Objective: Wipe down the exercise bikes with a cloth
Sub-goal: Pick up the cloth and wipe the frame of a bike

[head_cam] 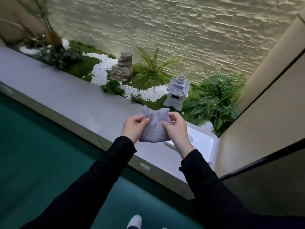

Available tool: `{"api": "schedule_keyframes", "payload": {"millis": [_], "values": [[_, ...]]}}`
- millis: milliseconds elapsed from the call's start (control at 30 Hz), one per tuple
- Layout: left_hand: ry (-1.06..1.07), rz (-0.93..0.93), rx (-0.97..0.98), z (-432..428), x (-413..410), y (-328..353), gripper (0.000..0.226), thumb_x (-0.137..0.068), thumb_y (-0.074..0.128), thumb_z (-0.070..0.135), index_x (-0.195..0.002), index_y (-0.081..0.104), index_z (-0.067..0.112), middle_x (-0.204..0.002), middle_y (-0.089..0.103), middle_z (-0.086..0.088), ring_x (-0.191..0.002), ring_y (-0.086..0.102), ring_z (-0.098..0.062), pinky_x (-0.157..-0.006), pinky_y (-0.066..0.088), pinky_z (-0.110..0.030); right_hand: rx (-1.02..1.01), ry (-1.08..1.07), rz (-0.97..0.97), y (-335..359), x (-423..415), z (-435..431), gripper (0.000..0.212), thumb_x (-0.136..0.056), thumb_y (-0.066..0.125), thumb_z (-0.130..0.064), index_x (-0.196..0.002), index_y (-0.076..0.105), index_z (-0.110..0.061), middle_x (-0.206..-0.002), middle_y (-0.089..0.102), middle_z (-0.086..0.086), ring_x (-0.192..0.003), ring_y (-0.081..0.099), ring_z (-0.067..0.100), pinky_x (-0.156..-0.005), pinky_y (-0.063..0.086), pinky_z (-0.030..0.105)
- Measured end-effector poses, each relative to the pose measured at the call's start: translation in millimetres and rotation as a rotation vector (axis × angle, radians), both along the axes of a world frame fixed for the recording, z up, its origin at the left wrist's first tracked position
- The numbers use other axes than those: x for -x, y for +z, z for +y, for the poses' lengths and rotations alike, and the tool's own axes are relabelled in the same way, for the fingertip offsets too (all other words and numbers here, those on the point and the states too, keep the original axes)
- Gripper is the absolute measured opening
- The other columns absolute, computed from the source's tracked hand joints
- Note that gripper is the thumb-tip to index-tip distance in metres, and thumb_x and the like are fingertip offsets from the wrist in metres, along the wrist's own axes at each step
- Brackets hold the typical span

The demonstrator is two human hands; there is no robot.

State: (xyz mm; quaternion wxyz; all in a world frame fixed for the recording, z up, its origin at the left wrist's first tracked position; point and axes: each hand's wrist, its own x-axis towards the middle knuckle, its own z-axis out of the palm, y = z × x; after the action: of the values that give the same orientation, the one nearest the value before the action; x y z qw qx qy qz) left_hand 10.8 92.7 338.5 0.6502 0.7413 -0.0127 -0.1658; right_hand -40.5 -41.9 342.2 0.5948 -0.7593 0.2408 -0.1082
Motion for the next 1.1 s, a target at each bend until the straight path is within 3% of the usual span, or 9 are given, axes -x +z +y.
{"api": "schedule_keyframes", "payload": {"millis": [200,367,533,633,733,833,933,1000,1100], "values": [[0.078,0.072,0.147,-1,66,9,0.023,-0.088,0.057,-0.002,-0.108,0.063,0.005,-0.077,0.055,-0.009,-0.059,0.059,-0.010,-0.055,0.056,-0.027,-0.048,0.260,0.046,6,30,13,0.018,-0.089,0.057,-0.010,-0.106,0.060,-0.012,-0.101,0.064,0.008,-0.085,0.060,0.016,-0.075,0.051,0.028],[0.121,0.137,0.209,13,118,6,0.029,-0.086,0.052,-0.013,-0.109,0.060,0.004,-0.084,0.056,-0.010,-0.068,0.061,-0.014,-0.064,0.058,-0.025,-0.175,0.490,0.077,1,63,19,0.024,-0.093,0.059,-0.024,-0.109,0.061,-0.007,-0.101,0.066,0.019,-0.084,0.063,0.030,-0.074,0.054,0.048],[0.311,0.230,0.401,44,163,1,0.041,-0.088,0.048,-0.013,-0.126,0.048,0.004,-0.096,0.065,-0.012,-0.075,0.066,-0.016,-0.065,0.059,-0.030,-0.225,0.667,0.097,-12,86,38,0.027,-0.088,0.065,-0.009,-0.113,0.058,-0.003,-0.108,0.065,0.023,-0.093,0.064,0.034,-0.082,0.052,0.053],[0.481,0.163,0.288,67,188,-3,0.027,-0.091,0.049,-0.005,-0.116,0.058,-0.002,-0.083,0.063,-0.008,-0.064,0.062,-0.011,-0.054,0.057,-0.026,-0.296,0.784,0.085,-21,95,54,0.022,-0.090,0.059,-0.003,-0.112,0.060,0.002,-0.103,0.066,0.021,-0.087,0.061,0.022,-0.080,0.051,0.040],[0.735,0.128,0.156,91,213,-11,0.011,-0.091,0.055,0.005,-0.093,0.066,0.006,-0.075,0.054,-0.004,-0.057,0.051,-0.008,-0.045,0.047,-0.017,-0.334,0.914,0.099,-26,104,73,0.020,-0.090,0.059,-0.003,-0.109,0.062,0.000,-0.097,0.066,0.012,-0.084,0.061,0.015,-0.073,0.050,0.024],[0.738,0.288,0.183,108,240,-19,0.021,-0.089,0.061,0.025,-0.098,0.063,0.006,-0.090,0.060,-0.007,-0.073,0.055,-0.014,-0.063,0.050,-0.021,-0.377,1.090,0.156,-29,117,93,0.018,-0.090,0.059,-0.004,-0.107,0.063,-0.004,-0.095,0.066,0.009,-0.084,0.061,0.014,-0.073,0.051,0.023],[0.767,0.305,0.480,115,267,-22,0.042,-0.081,0.063,0.031,-0.109,0.063,-0.001,-0.100,0.067,-0.012,-0.090,0.061,-0.022,-0.086,0.048,-0.034,-0.415,1.258,0.206,-28,135,117,0.019,-0.090,0.059,-0.005,-0.108,0.062,-0.002,-0.098,0.065,0.012,-0.091,0.060,0.019,-0.083,0.048,0.034],[0.883,0.219,0.600,122,281,-18,0.041,-0.073,0.068,0.027,-0.104,0.064,0.001,-0.097,0.069,-0.012,-0.090,0.062,-0.023,-0.082,0.049,-0.033,-0.425,1.326,0.224,-29,147,128,0.022,-0.090,0.059,-0.007,-0.111,0.059,-0.001,-0.101,0.064,0.012,-0.094,0.059,0.020,-0.086,0.047,0.037],[1.065,0.116,0.594,138,308,-14,0.029,-0.076,0.069,0.017,-0.101,0.064,0.003,-0.093,0.068,-0.011,-0.082,0.065,-0.019,-0.069,0.052,-0.026,-0.342,1.481,0.286,-30,172,144,0.041,-0.082,0.072,-0.019,-0.117,0.054,-0.009,-0.105,0.067,0.008,-0.093,0.064,0.014,-0.082,0.053,0.030]]}}
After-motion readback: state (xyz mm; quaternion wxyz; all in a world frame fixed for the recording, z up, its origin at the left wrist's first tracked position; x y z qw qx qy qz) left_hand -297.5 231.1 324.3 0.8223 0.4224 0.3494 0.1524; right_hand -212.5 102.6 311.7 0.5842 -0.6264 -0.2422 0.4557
